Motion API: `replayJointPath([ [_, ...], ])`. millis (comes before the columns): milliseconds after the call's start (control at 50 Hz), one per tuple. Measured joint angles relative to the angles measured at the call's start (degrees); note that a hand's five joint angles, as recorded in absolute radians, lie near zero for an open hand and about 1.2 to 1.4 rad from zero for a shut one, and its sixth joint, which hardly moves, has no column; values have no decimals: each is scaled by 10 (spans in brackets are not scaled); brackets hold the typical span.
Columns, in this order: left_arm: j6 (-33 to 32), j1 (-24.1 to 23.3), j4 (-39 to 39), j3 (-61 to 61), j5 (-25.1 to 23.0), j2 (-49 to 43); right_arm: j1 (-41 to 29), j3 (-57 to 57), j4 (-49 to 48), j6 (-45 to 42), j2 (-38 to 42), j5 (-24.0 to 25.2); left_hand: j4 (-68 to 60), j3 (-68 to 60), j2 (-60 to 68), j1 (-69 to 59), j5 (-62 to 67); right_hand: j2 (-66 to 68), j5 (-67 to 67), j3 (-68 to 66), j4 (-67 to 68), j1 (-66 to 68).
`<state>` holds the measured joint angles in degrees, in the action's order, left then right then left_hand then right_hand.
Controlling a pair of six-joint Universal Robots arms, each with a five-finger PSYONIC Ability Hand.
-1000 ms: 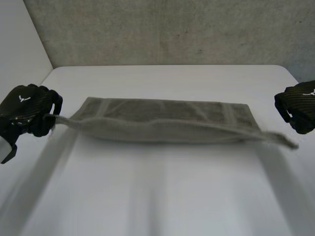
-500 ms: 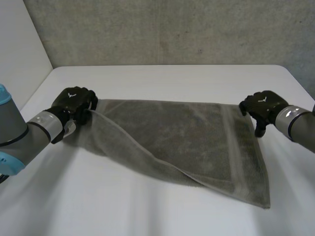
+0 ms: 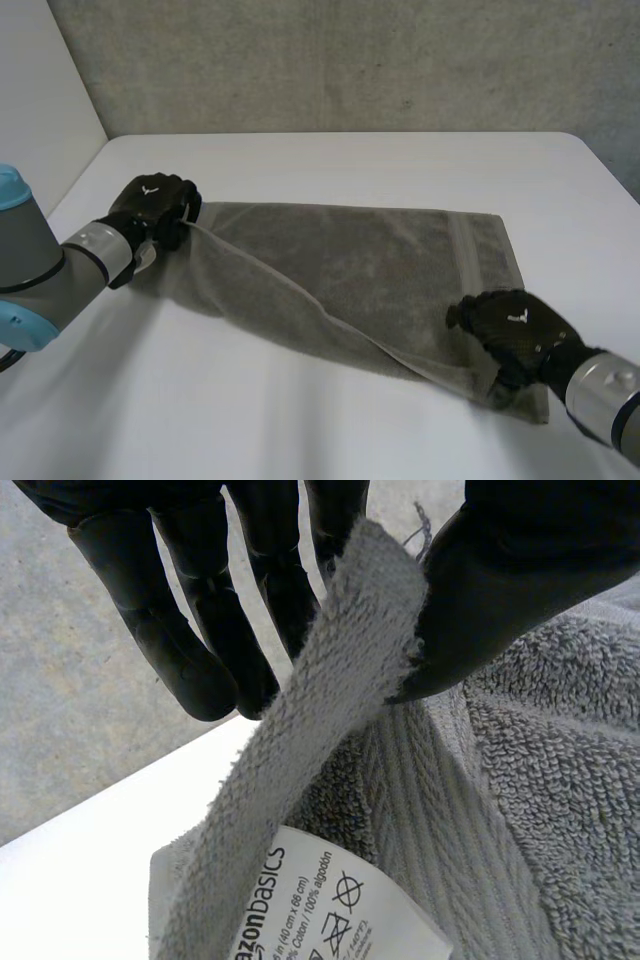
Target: Fold the towel.
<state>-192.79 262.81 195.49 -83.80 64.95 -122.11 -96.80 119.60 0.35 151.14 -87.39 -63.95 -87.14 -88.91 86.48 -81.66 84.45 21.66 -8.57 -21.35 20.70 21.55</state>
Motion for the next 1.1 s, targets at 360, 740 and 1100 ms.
replayJointPath([
  [360, 0, -6, 1, -10, 0, 1, -6, 65, -147, -3, 54, -12, 0, 0, 0, 0, 0, 0, -18, 0, 1, 0],
  [740, 0, -5, 2, -8, 0, 1, 3, 44, -196, -5, 80, -66, 0, 0, 0, 0, 0, 243, -269, -245, 251, 243],
  [1100, 0, -5, 1, -11, 0, 3, 4, 48, -217, -4, 54, -101, 0, 0, 0, 0, 0, 229, -255, -226, 236, 224],
])
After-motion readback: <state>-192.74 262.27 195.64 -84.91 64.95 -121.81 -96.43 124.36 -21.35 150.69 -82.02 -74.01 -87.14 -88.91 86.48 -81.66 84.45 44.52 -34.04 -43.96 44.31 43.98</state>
